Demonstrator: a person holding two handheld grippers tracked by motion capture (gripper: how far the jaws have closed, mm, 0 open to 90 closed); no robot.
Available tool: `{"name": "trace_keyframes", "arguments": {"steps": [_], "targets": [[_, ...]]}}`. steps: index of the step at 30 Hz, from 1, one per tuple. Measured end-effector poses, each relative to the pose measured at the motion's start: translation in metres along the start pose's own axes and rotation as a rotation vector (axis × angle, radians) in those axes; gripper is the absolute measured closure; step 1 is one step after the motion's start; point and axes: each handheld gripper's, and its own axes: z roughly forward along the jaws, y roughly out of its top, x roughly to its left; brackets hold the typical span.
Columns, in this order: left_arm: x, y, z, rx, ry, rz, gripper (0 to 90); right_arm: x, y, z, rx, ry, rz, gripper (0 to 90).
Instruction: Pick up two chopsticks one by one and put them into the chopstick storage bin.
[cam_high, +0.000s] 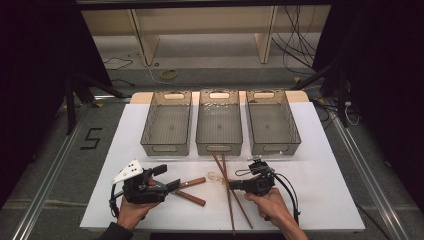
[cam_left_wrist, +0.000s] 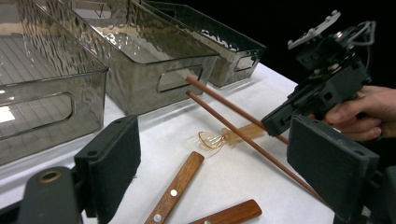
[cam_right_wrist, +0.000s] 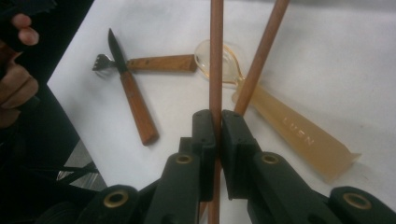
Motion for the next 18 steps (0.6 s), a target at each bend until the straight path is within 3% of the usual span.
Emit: {"name": "trace_keyframes", "arguments": {"steps": [3,10,15,18], "targets": [[0.001,0.000,0.001,0.010,0.000,-0.001,16.9,0.002,0.002,-0.003,-0.004,0.005,-0.016,85.3],[0.009,0.003,0.006,0.050,-0.016,-0.015,17.2,0.016,0.011,-0.012,0.025,0.005,-0.120,85.3],[0.013,0.011,0.015,0.129,-0.062,0.006,17.2,0.023,0.014,-0.014,0.052,0.015,-0.173,85.3],[0.015,0.018,0.023,0.168,-0.093,0.021,17.3,0.033,0.016,-0.017,0.074,0.018,-0.241,85.3]]}}
